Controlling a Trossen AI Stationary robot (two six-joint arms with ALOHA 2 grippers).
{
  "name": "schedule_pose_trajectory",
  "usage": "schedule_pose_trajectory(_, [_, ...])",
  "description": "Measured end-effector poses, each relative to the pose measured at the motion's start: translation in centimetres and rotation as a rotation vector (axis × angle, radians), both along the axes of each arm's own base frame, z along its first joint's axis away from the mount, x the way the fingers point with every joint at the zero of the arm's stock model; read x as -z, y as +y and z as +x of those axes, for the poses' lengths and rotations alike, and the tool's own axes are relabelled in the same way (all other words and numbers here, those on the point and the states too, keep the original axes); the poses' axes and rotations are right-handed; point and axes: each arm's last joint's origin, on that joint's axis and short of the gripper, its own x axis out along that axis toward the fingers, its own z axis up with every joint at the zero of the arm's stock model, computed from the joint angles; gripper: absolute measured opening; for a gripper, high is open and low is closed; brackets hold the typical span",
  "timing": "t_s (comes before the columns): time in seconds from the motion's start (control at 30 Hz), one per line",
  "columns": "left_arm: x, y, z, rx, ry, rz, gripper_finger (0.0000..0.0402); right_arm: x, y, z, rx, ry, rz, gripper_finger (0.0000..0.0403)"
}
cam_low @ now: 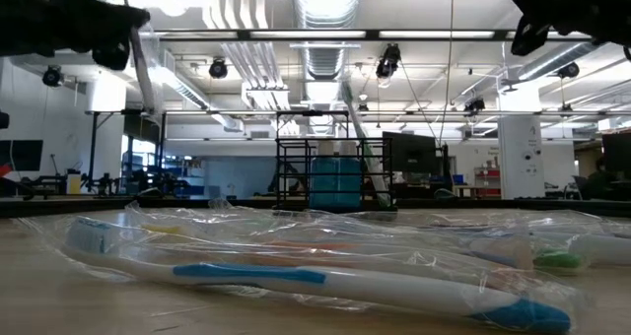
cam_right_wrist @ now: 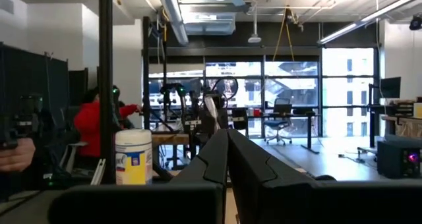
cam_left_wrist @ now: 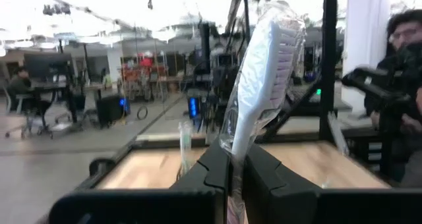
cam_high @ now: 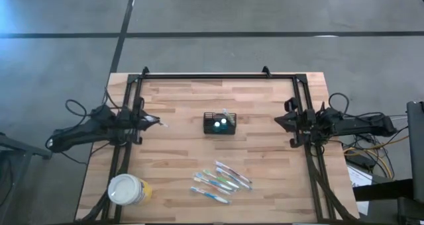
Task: Pick & Place toothbrushing station
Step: Put the top purple toothbrush into the black organizer
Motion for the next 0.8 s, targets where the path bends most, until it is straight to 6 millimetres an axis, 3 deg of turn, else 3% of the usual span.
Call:
schedule_pose_trajectory(0.27, [0.8,0.1,0.1,-0.033,0.025,0.005,0.0023,1.3,-0.1,-0.1,0.021,-0.002,0.009,0.0008])
schedule_pose_trajectory(0.53, [0.3,0.3,0.1,-0.086,0.012,-0.032,0.0020,1.9,-0.1,0.0,0.018,0.016,0.017,0.0008])
schedule_pose_trajectory(0.67, [-0.6,0.3,0.3,-0.087,0.009,-0.032,0.0020,2.1,-0.1,0.1,0.015,0.029,0.023,0.0008])
schedule_pose_trajectory(0.8, [-3.4,0.4,0.6,-0.091,-0.097,-0.009,0.0020,2.2,-0.1,0.2,0.018,0.032,0.018,0.0008])
